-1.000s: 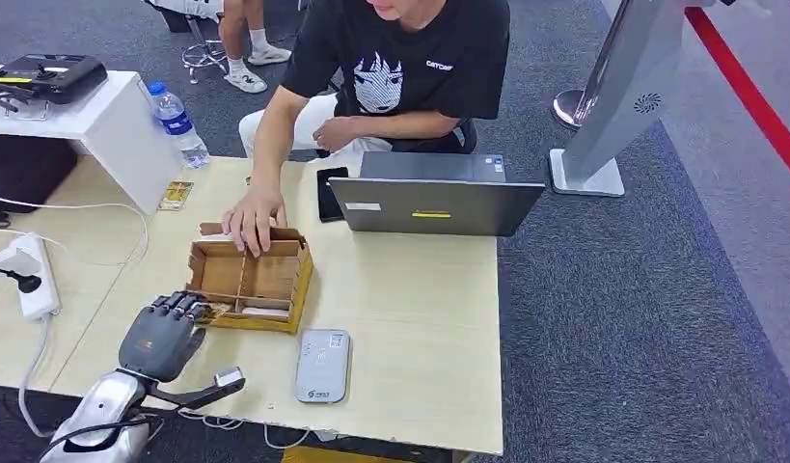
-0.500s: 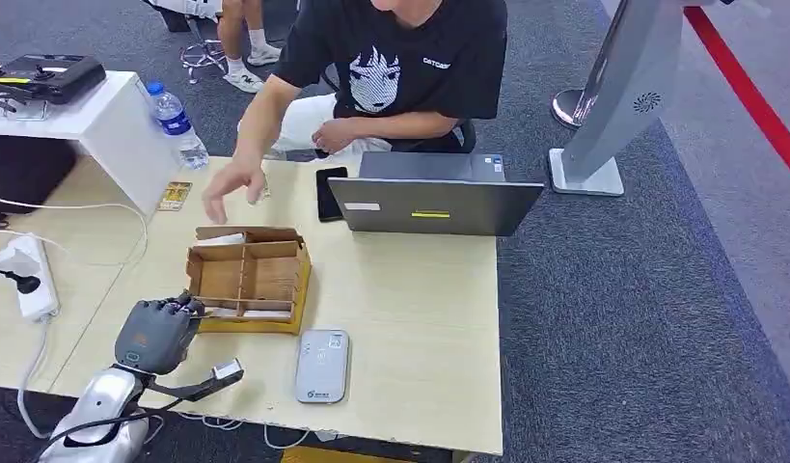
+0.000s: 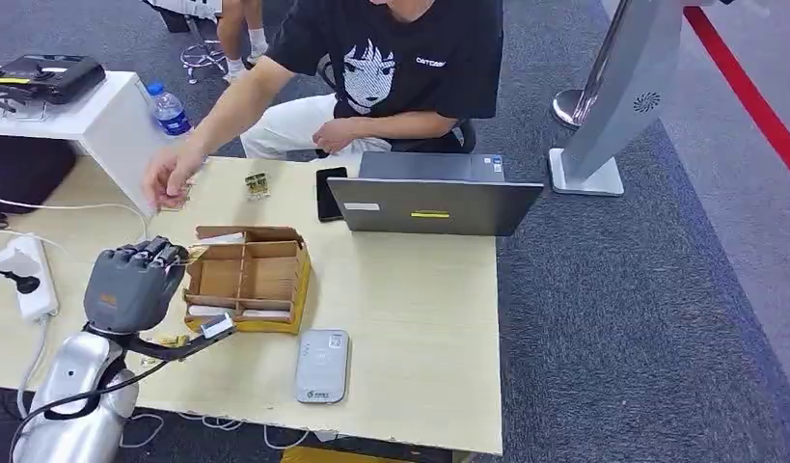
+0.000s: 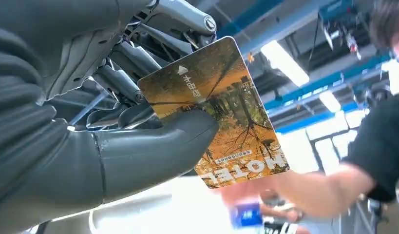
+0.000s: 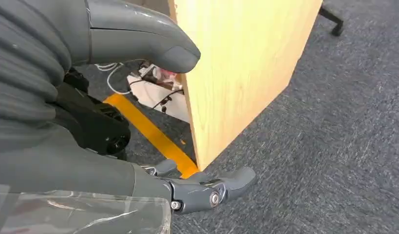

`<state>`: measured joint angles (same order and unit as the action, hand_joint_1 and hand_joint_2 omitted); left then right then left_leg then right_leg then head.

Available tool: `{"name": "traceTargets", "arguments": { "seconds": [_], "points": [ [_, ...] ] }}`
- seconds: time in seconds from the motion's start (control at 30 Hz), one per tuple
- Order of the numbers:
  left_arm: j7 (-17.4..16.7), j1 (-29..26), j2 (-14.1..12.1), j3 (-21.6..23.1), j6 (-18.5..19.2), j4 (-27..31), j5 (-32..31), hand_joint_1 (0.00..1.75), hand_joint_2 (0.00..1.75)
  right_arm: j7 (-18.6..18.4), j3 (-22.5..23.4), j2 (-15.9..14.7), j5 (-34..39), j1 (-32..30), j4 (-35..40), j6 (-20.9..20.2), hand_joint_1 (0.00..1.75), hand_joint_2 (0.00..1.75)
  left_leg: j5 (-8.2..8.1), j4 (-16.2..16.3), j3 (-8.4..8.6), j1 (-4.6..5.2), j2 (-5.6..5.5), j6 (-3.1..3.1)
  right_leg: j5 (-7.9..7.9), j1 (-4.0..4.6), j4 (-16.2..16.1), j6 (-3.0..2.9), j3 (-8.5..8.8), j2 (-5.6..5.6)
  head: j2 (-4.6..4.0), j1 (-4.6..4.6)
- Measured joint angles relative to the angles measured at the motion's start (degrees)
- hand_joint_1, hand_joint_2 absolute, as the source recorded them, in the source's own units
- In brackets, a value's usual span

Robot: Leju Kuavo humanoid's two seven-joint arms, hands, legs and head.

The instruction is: Pass the card to the sensor for recognition and then transmit it.

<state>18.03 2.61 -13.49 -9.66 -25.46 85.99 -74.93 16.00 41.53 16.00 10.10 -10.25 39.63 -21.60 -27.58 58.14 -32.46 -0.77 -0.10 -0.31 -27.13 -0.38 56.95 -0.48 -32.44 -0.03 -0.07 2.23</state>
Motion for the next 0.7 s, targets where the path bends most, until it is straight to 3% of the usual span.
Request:
{"name": "traceTargets", "arguments": {
  "seconds": [0.63, 0.67, 0.7],
  "points": [
    [0.0, 0.94, 0.17, -0.85, -0.13, 1.64, 0.44, 1.75, 1.75, 0.59, 0.48, -0.07, -1.05, 0.0, -0.68, -0.68, 0.0, 1.75, 0.0, 0.0, -0.01, 0.0, -0.02, 0.0, -0.01, 0.0, 0.0, 0.01, 0.01, -0.03, 0.0, 0.0],
    [0.0, 0.97, 0.17, -0.85, -0.11, 1.64, 0.42, 0.0, 1.75, 0.61, 0.48, -0.07, -1.09, 0.01, -0.68, -0.66, 0.0, 1.75, 0.0, 0.0, -0.02, 0.0, -0.02, 0.0, -0.01, 0.0, 0.0, 0.01, 0.01, -0.03, 0.0, 0.0],
    [0.0, 0.96, 0.17, -0.85, -0.11, 1.64, 0.35, 0.0, 1.75, 0.63, 0.5, -0.07, -1.16, 0.0, -0.7, -0.68, 0.0, 1.75, 0.0, 0.0, -0.02, 0.0, -0.02, 0.0, -0.01, 0.0, 0.0, 0.01, 0.01, -0.03, 0.0, 0.0]
  ]
}}
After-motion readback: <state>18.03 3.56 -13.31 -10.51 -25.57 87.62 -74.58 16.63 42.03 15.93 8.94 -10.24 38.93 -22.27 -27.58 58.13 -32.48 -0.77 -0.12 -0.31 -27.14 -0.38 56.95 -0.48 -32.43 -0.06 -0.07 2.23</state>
